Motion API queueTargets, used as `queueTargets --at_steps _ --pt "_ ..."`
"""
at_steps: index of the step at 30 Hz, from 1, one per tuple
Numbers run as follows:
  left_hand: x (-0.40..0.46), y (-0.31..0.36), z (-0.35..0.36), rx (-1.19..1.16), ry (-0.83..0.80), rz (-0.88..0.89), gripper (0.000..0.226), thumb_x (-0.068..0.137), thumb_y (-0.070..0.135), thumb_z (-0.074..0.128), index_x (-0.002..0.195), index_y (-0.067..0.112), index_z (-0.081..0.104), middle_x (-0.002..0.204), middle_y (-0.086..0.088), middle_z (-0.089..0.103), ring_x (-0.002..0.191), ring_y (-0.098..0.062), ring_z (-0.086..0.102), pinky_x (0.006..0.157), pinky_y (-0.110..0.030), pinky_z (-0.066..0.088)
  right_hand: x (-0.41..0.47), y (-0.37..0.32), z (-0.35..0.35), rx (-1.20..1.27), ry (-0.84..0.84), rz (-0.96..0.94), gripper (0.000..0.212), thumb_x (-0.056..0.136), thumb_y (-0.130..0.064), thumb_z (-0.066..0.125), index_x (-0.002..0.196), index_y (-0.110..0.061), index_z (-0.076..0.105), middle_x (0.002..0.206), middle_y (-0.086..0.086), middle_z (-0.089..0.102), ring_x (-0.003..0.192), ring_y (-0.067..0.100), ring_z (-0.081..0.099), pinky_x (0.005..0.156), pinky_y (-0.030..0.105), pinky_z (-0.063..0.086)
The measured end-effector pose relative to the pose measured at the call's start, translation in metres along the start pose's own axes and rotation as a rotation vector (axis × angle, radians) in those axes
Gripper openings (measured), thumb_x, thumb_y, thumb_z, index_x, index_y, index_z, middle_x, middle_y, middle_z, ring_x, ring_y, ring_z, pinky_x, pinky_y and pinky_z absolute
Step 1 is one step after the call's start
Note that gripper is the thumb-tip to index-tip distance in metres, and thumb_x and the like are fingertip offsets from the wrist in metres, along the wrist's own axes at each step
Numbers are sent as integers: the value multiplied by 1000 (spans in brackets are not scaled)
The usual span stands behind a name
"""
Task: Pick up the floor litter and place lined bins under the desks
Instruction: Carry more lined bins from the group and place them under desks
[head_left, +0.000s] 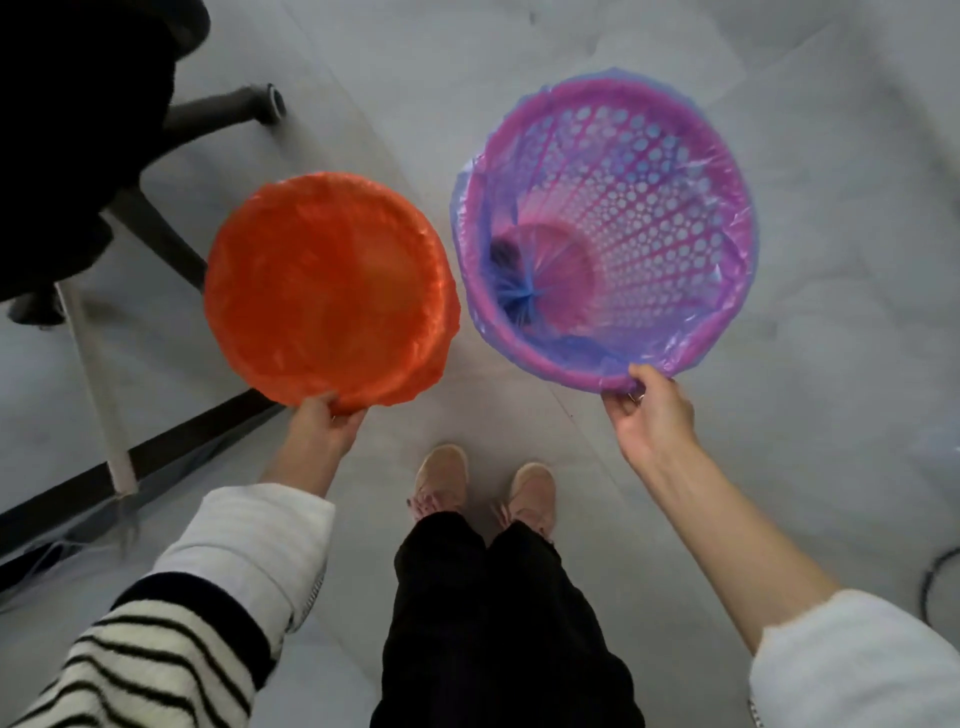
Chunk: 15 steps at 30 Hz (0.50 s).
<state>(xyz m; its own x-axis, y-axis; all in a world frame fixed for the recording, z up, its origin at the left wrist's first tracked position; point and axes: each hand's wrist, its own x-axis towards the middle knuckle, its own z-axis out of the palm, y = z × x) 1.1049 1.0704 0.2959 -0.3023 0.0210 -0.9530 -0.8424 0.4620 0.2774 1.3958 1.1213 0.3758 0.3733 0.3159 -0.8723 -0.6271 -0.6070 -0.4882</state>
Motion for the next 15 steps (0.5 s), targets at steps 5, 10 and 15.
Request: queueTargets --at_steps 5,10,15 --pt "24 14 -13 -78 48 75 52 94 -1 37 143 18 33 146 -10 43 131 -31 45 103 -49 38 13 2 18 -57 -19 -22 24 87 8 44 75 -12 48 53 3 52 53 12 56 47 20 54" --pt "28 19 -6 -161 65 98 44 98 9 41 141 17 36 143 -9 47 128 -28 49 89 -46 49 22 4 22 -105 1 -14 24 87 8 45 76 -13 49 56 3 56 63 15 56 47 22 56" --pt "-8 14 -7 -196 -64 -21 51 97 27 47 144 11 33 150 -7 36 136 -24 39 104 -38 39 16 -2 20 -157 14 1 24 87 8 44 75 -12 47 70 8 50 67 17 55 47 23 57"
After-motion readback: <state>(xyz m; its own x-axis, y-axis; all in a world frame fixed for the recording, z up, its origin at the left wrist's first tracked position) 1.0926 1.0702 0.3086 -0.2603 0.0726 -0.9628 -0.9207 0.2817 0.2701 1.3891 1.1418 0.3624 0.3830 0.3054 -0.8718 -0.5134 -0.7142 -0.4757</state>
